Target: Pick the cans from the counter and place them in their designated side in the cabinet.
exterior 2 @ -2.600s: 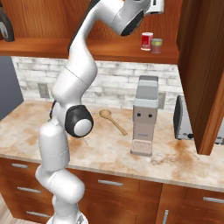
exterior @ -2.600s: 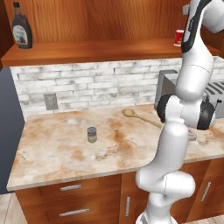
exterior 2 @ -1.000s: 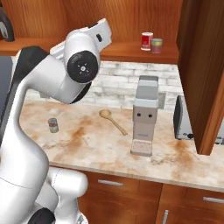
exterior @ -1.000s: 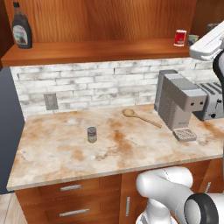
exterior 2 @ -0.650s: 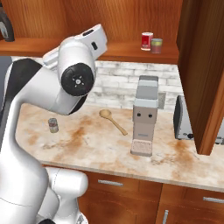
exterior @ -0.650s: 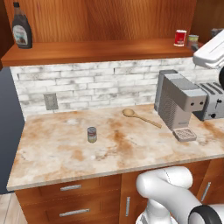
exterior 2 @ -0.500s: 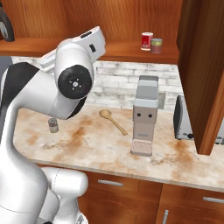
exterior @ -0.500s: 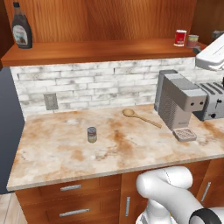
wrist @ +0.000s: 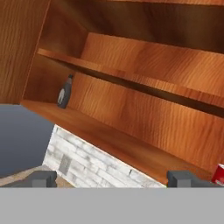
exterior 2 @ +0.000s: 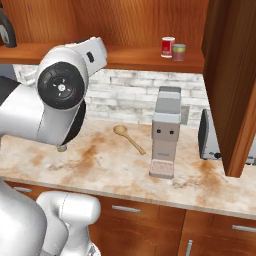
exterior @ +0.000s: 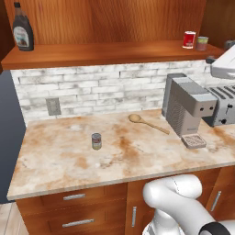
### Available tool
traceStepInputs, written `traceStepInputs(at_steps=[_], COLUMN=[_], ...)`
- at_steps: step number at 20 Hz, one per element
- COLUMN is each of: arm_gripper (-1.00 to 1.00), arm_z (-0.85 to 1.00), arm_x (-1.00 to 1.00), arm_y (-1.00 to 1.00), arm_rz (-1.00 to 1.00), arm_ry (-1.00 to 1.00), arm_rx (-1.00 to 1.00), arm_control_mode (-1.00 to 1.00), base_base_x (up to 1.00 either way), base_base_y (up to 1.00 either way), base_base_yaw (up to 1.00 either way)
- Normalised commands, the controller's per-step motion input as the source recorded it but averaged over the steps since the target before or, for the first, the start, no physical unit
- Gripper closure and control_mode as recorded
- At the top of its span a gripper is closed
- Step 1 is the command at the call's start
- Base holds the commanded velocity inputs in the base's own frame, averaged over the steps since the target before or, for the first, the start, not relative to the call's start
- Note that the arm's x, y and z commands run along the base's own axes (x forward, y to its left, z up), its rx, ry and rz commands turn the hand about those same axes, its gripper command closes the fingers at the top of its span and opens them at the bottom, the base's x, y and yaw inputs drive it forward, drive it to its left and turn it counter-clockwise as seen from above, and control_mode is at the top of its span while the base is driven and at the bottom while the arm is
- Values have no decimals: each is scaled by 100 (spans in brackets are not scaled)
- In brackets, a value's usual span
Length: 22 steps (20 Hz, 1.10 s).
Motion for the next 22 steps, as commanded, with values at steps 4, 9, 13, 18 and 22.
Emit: traceStepInputs(at_steps=[4, 9, 13, 18, 22], arm_gripper=[-100, -100, -100, -100, -100], arm_z=[-11, -30, -43, -41, -39], arm_x=[-39, -41, -46, -34, -21], arm_y=[26, 34, 31, 24, 15], arm_rz=[2, 0, 0, 0, 0], arm_ry=[20, 18, 12, 8, 5], arm_rx=[-4, -7, -3, -5, -10], arm_control_mode=[-100, -100, -100, -100, -100], base_base_x=[0, 0, 0, 0, 0], base_base_y=[0, 0, 0, 0, 0], base_base_yaw=[0, 0, 0, 0, 0])
